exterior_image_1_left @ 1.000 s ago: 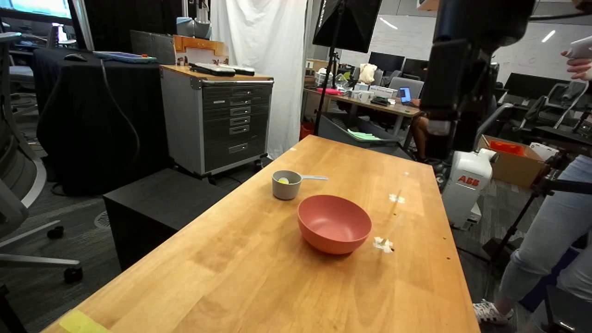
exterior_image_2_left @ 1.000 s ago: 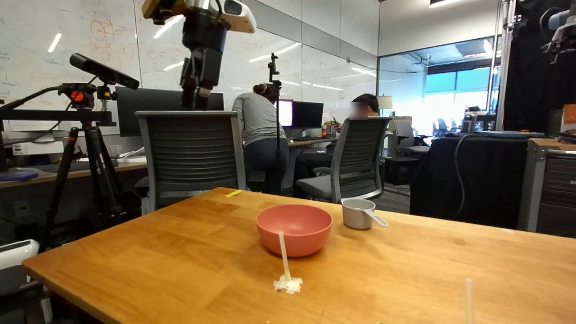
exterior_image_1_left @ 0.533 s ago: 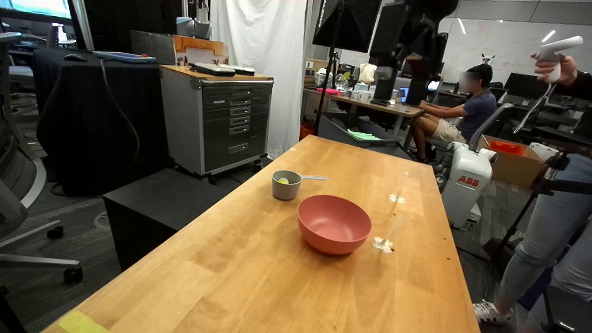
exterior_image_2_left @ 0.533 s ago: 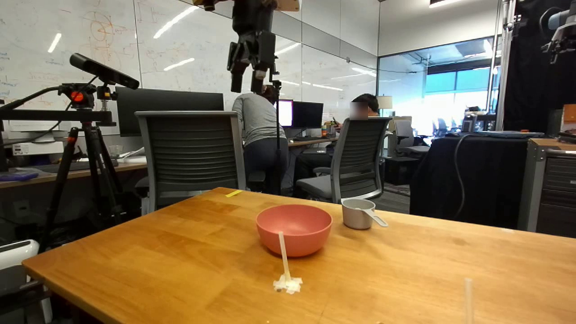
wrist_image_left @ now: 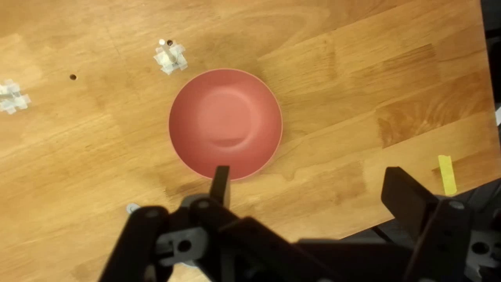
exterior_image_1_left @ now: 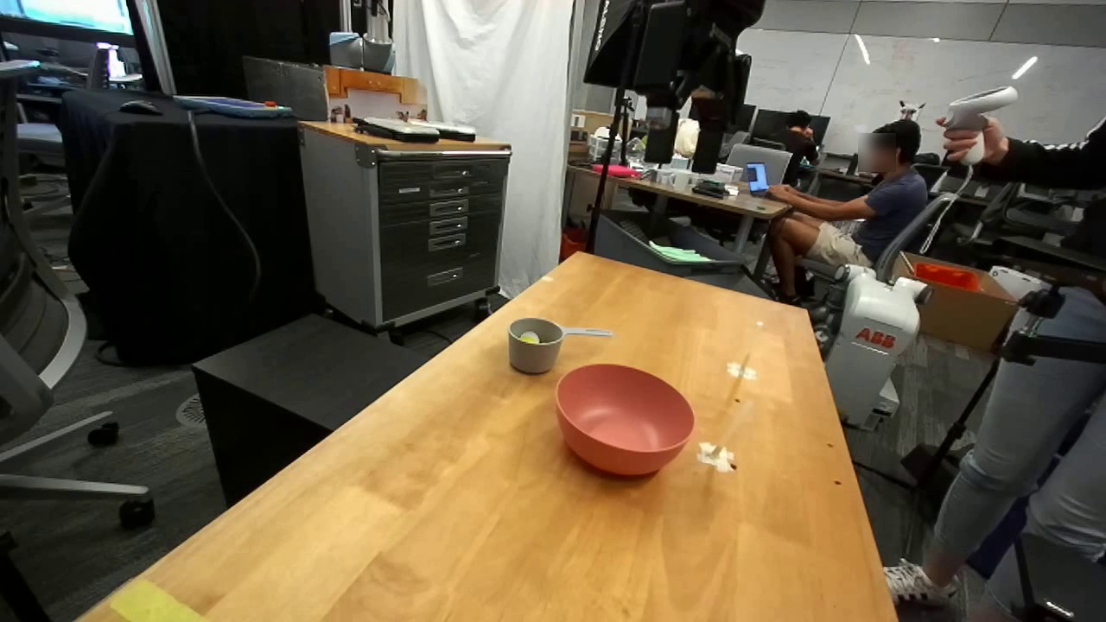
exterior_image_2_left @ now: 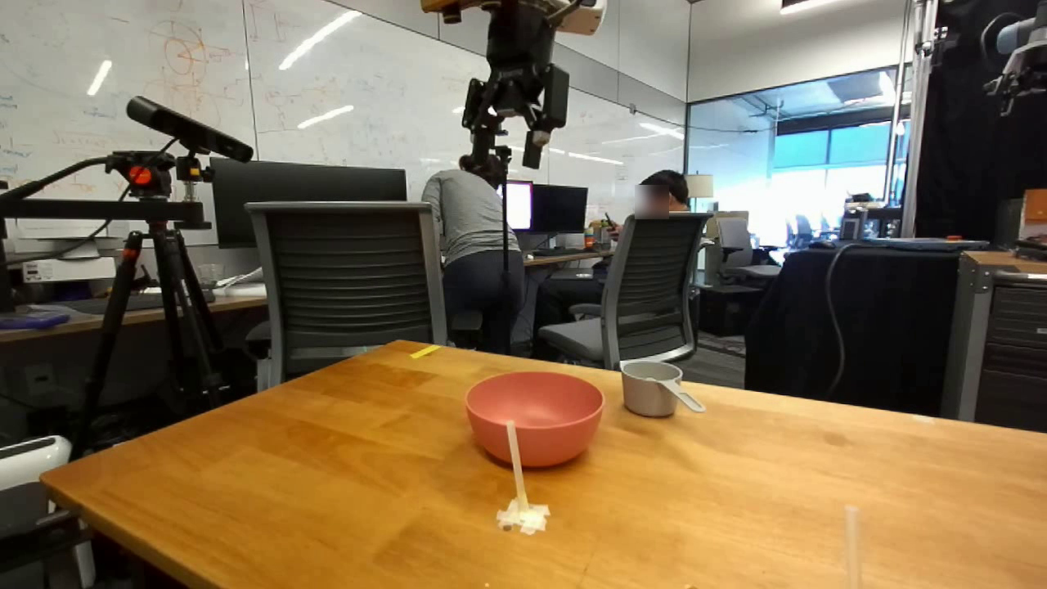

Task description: Pour the contents in the grey measuring cup into the pink bowl

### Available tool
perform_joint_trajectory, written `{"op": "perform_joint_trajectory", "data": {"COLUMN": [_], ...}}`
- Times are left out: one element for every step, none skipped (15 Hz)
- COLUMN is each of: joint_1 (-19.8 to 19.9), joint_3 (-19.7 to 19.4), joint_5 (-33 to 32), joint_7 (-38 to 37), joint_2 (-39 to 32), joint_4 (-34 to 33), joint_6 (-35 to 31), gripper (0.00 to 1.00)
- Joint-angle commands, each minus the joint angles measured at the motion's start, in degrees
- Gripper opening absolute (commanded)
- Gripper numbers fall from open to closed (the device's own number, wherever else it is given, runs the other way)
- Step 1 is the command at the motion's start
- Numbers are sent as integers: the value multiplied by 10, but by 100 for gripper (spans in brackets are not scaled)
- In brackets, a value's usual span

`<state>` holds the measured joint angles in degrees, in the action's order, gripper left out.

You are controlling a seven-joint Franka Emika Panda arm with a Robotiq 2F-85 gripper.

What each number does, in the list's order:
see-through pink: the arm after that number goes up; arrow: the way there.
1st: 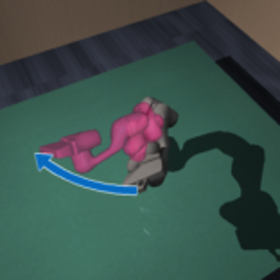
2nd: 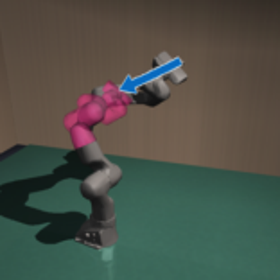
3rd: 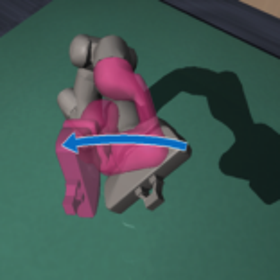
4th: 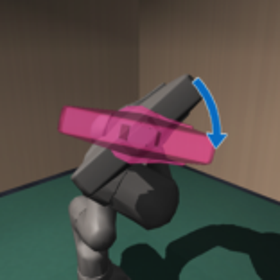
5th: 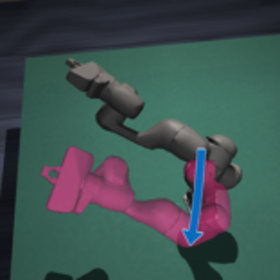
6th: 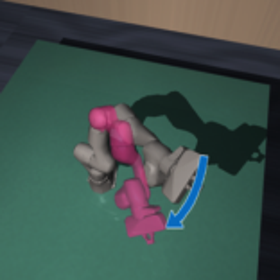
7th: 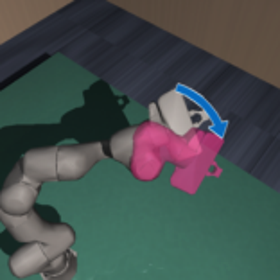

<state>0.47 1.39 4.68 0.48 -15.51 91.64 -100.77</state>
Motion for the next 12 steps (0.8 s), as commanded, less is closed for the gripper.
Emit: {"op": "perform_joint_trajectory", "data": {"joint_1": [6,8,11,14,14,14,15,16,17,17,17,17], "joint_3": [-6,-7,-9,-10,-12,-13,-14,-10,-11,-11,-11,-11], "joint_5": [-25,-34,-42,-51,-60,-66,-66,-56,-56,-57,-57,-57], "joint_7": [46,52,63,73,75,71,63,58,58,58,58,58], "joint_2": [-85,-102,-119,-135,-152,-166,-178,-134,-147,-155,-161,-164], "joint_4": [-139,-165,-190,-216,-241,-266,-287,-203,-224,-237,-246,-251], "joint_6": [71,81,94,109,117,125,132,91,99,103,107,109], "gripper": [100,100,100,100,100,100,100,100,100,100,100,100]}}
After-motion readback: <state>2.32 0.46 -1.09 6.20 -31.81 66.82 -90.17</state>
